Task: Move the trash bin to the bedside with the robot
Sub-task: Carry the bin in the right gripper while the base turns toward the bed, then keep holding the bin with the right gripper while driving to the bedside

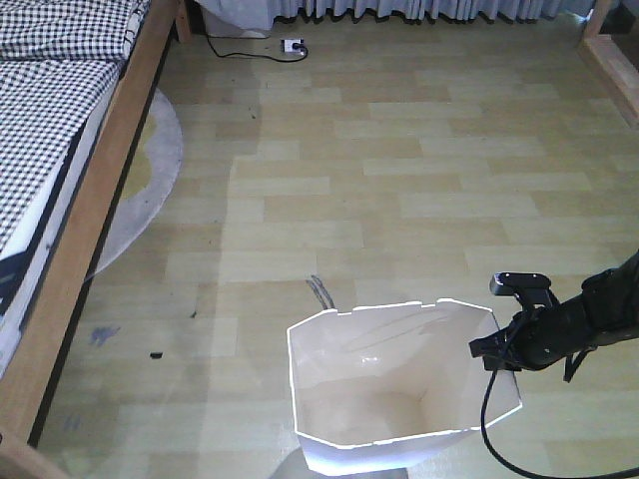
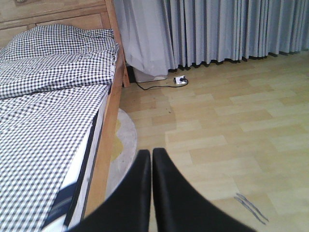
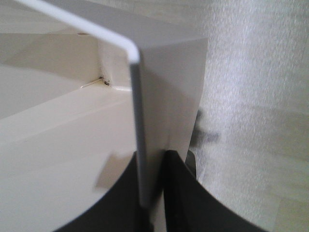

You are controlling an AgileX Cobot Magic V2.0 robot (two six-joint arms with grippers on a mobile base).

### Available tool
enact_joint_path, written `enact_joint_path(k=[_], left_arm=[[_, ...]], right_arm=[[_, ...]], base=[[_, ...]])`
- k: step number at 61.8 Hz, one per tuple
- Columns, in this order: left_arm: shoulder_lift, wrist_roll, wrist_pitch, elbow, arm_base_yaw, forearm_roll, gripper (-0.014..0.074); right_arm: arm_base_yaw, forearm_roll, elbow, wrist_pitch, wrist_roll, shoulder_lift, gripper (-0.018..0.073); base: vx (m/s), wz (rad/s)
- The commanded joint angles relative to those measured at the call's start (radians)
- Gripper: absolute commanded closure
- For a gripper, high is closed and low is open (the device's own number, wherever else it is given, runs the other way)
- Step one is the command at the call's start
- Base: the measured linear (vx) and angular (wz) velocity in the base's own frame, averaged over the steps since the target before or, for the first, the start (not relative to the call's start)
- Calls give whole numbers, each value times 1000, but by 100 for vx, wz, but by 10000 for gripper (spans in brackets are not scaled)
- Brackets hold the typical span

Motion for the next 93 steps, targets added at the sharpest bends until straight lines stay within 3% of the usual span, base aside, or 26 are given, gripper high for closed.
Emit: enact_joint_path(k=[1,93], left_arm=[[-9,-8,-74,28,-6,-4,602],[-9,-8,-74,28,-6,-4,602]], right_arm=[[-4,27,-9,163,-4,-71,566],[-4,27,-9,164,-4,-71,566]], base=[[39,1],[39,2]])
